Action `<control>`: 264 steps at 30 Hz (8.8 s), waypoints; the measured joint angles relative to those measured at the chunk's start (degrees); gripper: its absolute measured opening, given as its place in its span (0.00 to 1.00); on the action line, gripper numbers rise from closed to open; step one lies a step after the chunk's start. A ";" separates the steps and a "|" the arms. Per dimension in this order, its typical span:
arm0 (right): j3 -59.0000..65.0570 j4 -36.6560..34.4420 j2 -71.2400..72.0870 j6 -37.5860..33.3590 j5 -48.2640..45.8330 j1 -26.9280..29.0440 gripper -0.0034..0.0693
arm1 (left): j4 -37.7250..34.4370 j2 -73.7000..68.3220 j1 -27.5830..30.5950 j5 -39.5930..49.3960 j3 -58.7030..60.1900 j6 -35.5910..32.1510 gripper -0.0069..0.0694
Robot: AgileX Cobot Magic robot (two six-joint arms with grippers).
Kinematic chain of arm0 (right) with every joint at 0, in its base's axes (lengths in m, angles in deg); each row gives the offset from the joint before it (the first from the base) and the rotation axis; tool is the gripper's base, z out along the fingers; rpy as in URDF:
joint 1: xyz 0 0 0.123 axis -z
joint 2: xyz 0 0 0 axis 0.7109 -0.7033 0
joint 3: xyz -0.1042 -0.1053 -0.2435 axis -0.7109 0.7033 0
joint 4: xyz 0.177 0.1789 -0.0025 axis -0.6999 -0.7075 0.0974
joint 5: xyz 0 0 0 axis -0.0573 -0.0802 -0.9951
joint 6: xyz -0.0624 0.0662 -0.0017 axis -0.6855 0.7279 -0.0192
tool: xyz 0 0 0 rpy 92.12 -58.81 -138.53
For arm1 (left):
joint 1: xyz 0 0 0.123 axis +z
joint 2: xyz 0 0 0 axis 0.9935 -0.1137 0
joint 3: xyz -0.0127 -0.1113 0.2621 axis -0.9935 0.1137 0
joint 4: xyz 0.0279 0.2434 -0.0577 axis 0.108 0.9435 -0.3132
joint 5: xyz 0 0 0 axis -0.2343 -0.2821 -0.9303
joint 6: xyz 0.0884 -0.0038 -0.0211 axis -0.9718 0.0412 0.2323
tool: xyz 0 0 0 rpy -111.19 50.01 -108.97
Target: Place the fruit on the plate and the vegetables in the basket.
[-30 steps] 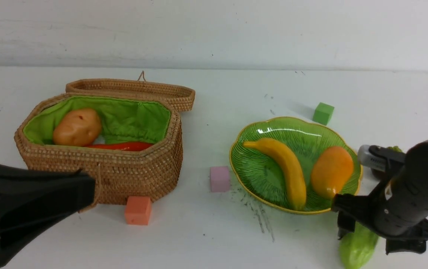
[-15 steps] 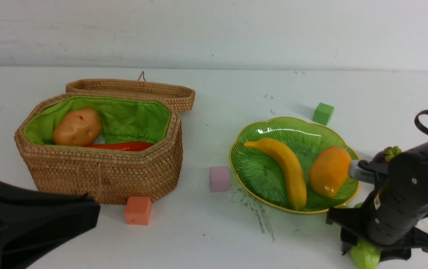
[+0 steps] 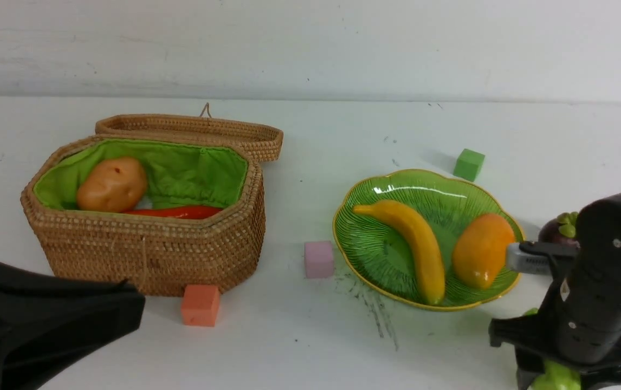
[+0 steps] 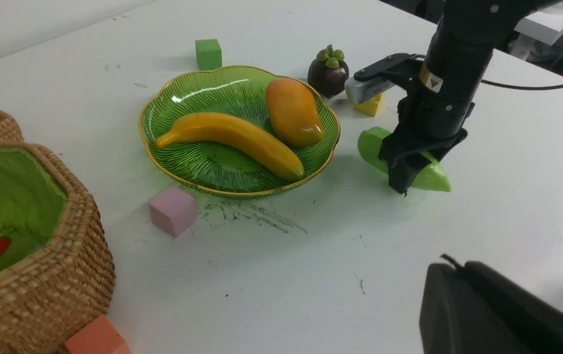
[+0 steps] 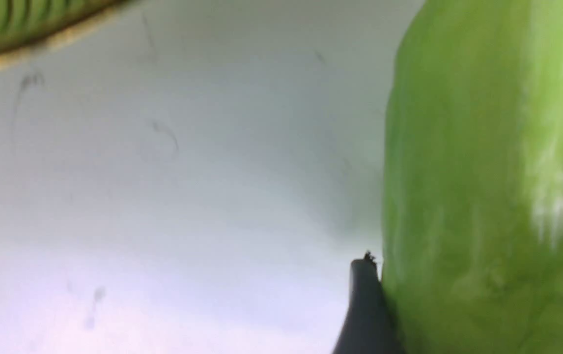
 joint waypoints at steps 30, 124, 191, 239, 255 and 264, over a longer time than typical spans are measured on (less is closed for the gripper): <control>-79.49 -19.08 -34.37 -42.98 7.23 -23.94 0.66 | 62.81 0.33 0.00 -9.53 0.00 68.65 0.10; -30.76 -6.17 -25.11 -24.62 13.86 21.73 0.85 | -4.03 0.33 0.00 -2.49 0.00 0.14 0.11; -24.10 -9.91 29.51 -28.49 -19.00 5.33 0.03 | 6.68 15.76 0.00 -14.81 4.34 10.15 0.07; 50.42 -11.86 92.16 -32.66 27.55 20.61 0.03 | 9.94 33.21 0.00 -25.32 40.83 16.12 0.07; 53.18 -13.36 92.21 -32.86 28.56 20.61 0.04 | 9.94 33.21 0.00 -25.32 40.87 16.12 0.08; 53.18 -13.56 92.21 -32.86 28.56 20.61 0.05 | 9.94 33.21 0.00 -25.32 40.87 16.12 0.09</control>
